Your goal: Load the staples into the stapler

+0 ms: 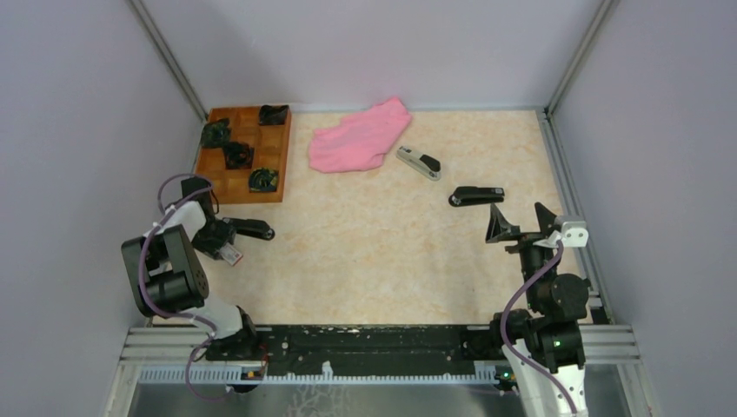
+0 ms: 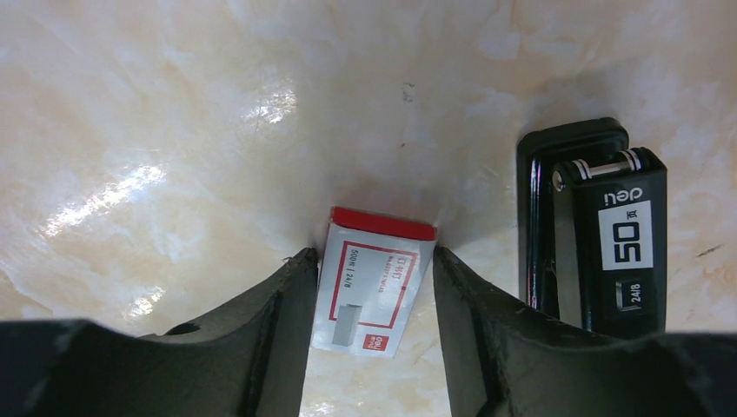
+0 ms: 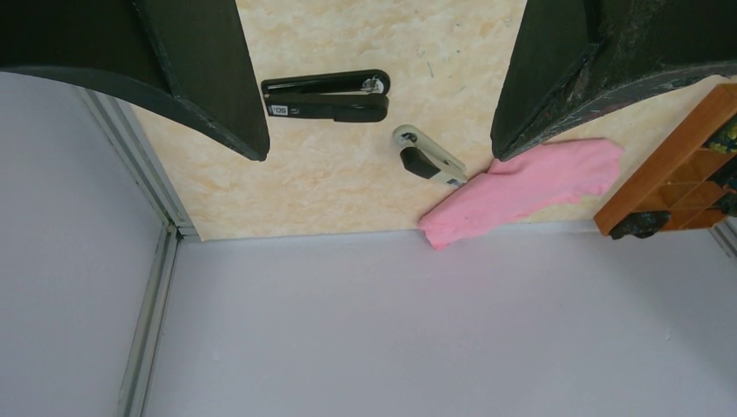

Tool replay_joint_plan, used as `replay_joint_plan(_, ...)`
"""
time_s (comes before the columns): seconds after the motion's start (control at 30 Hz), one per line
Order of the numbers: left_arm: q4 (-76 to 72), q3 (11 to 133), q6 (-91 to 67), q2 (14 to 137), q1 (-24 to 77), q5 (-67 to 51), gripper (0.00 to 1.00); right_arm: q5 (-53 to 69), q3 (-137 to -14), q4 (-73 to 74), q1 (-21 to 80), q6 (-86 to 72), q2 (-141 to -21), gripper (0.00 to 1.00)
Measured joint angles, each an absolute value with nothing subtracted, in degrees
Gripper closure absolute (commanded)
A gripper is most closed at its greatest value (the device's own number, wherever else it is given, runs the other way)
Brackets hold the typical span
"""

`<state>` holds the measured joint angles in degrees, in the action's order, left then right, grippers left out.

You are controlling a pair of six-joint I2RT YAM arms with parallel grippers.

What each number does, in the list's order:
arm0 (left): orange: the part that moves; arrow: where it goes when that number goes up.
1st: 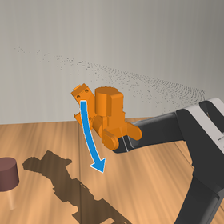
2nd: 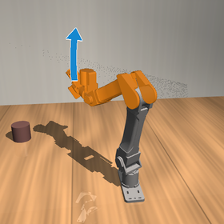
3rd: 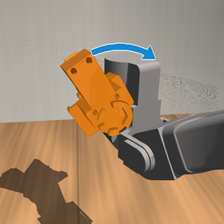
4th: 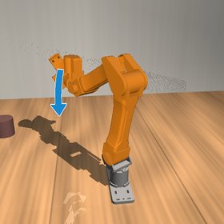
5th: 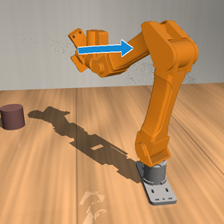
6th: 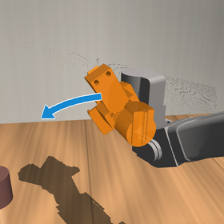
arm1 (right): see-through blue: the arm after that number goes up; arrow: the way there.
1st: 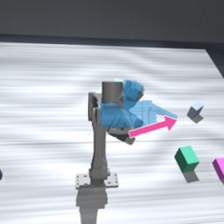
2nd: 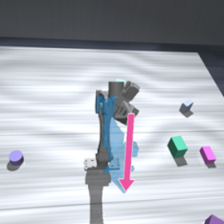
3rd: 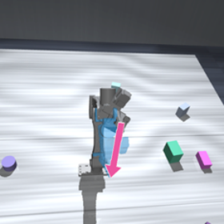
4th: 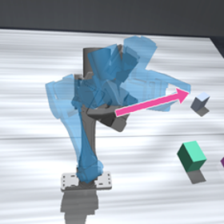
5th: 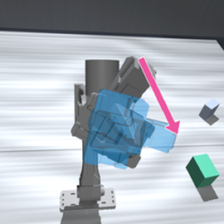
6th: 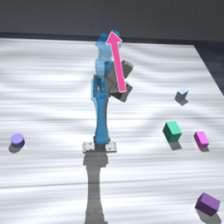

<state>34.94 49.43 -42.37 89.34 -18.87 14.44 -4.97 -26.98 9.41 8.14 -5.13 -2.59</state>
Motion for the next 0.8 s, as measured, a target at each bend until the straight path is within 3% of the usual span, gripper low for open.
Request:
replay_joint_plan(0.3,33.93,47.22,-41.71,87.13,-19.00,13.45,0.51,-4.86,-26.98,9.39,8.14,-5.13,-2.09,0.01)
replay_joint_plan(0.6,35.20,42.35,-40.21,81.30,-18.70,6.76,0.51,-4.82,-26.98,9.39,8.14,-5.10,-1.96,0.01)
replay_joint_plan(0.8,38.20,40.18,-41.39,78.28,-10.79,2.68,0.48,-4.75,-26.98,9.41,8.14,-5.13,-1.96,0.01)
